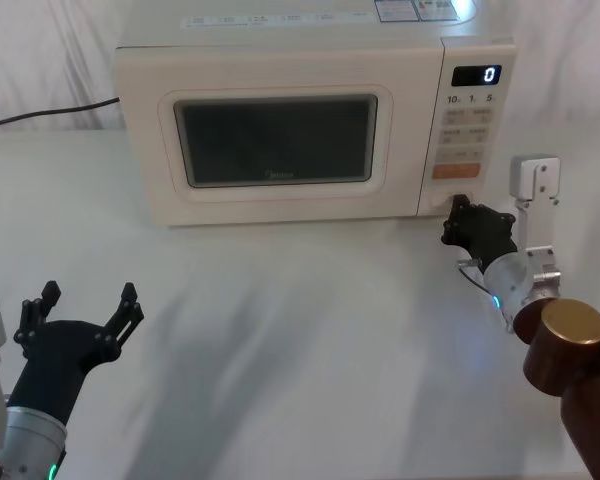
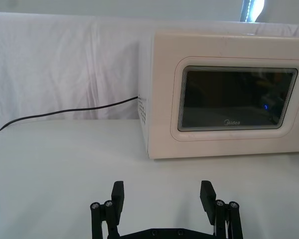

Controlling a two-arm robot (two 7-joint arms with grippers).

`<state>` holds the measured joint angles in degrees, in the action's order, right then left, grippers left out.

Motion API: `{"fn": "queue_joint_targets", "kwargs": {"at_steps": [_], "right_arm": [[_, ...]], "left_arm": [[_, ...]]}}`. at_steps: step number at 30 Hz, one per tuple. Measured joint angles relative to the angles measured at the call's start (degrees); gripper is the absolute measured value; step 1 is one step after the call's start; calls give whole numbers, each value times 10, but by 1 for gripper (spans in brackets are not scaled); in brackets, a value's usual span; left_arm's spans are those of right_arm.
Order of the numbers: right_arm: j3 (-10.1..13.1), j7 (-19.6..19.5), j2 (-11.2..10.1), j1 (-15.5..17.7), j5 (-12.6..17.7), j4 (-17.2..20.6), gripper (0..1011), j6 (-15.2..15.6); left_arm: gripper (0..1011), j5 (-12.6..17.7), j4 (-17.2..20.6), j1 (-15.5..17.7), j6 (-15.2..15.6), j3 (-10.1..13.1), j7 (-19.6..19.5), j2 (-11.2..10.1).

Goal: Press the button to open the microwave door with one hand; close the microwave door with the other hand.

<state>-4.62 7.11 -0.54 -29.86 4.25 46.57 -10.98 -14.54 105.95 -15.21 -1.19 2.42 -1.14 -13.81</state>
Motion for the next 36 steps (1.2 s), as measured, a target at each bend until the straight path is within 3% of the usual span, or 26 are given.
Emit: {"fn": "queue_joint_targets", "kwargs": {"at_steps": [21,36], "right_arm": [[1,4,2,-22,-1,-32,0,-9],[-1,8,5,-51,-3,-76,0,-21]], "left_arm": [[1001,0,0,0,0,0,0,0],[1001,0,0,0,0,0,0,0]]}}
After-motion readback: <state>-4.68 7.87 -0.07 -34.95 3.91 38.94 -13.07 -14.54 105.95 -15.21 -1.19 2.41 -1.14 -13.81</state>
